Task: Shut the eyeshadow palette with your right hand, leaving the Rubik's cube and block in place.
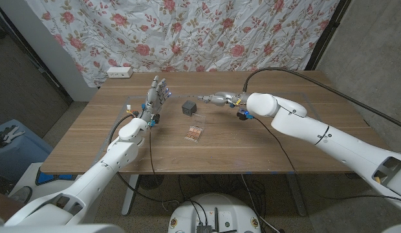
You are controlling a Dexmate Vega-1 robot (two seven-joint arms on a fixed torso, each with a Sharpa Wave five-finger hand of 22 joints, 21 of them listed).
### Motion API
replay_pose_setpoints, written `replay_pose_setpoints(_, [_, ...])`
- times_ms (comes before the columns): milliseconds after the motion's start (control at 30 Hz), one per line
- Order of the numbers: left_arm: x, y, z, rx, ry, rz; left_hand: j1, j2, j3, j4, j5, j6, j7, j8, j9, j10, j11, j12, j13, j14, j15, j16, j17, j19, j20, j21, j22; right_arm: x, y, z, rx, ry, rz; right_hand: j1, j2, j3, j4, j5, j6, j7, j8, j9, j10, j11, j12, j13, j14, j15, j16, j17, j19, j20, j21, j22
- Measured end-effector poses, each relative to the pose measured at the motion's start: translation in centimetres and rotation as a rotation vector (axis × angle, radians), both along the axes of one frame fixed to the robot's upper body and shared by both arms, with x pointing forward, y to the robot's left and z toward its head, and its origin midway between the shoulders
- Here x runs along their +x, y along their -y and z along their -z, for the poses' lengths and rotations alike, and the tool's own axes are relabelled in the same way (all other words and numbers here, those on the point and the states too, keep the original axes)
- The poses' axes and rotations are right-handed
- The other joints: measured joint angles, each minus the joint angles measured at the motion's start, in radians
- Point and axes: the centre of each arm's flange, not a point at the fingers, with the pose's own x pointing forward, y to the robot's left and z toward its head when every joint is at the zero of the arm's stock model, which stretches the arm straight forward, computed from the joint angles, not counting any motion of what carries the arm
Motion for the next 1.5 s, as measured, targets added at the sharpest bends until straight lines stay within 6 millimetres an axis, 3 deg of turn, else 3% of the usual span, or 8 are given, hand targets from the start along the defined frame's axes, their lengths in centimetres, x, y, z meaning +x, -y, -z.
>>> replay_pose_setpoints(333, [0.0,0.0,0.0,0.0,0.0,0.0,0.0,0.0,0.0,0.0,0.0,0.0,0.0,0.0,0.0,0.0,0.0,0.0,0.0,0.0,0.0,0.0,0.0,0.0,0.0,0.0,0.0,0.6,-0.9,0.4,-0.045,-0.038,0.002,-0.016,-0.008,0.0,0.0,0.006,0.0,0.0,0.0,0.0,0.005,0.006,0.0,0.0,-0.004,-0.004,0.0,0.0,-0.033,-0.007,-0.012,0.0])
replay_pose_setpoints(633, [0.0,0.0,0.0,0.0,0.0,0.0,0.0,0.0,0.0,0.0,0.0,0.0,0.0,0.0,0.0,0.0,0.0,0.0,0.0,0.0,0.0,0.0,0.0,0.0,0.0,0.0,0.0,1.0,-1.9,0.5,-0.103,-0.065,0.0,-0.038,-0.012,-0.005,0.014,0.006,-0.02,-0.012,-0.004,0.0,0.005,0.006,0.0,0.0,-0.01,-0.009,-0.005,-0.005,-0.053,-0.006,-0.016,0.0])
replay_pose_setpoints(1000, [0.0,0.0,0.0,0.0,-0.001,0.0,0.0,0.0,0.0,0.0,0.0,0.0,0.0,0.0,0.0,0.0,0.0,0.0,0.0,0.0,0.0,0.0,0.0,0.0,0.0,0.0,0.0,1.1,-2.5,0.7,-0.153,-0.089,0.01,-0.047,-0.021,-0.014,0.022,0.009,-0.038,-0.038,-0.004,0.0,0.005,0.006,0.0,0.0,-0.024,0.017,-0.005,-0.009,-0.063,0.005,-0.016,0.0])
replay_pose_setpoints(1500, [0.0,0.0,0.0,0.0,-0.001,0.0,0.0,0.0,0.0,0.0,0.0,0.0,0.0,0.0,0.0,0.0,0.0,0.0,0.0,0.0,0.0,0.0,0.0,0.0,0.0,0.0,0.0,1.3,-3.0,0.9,-0.21,-0.123,0.024,-0.067,-0.025,-0.023,0.032,0.013,-0.03,-0.049,-0.004,0.0,0.032,0.018,0.0,0.004,-0.016,0.031,-0.005,-0.014,-0.072,0.015,-0.016,0.0])
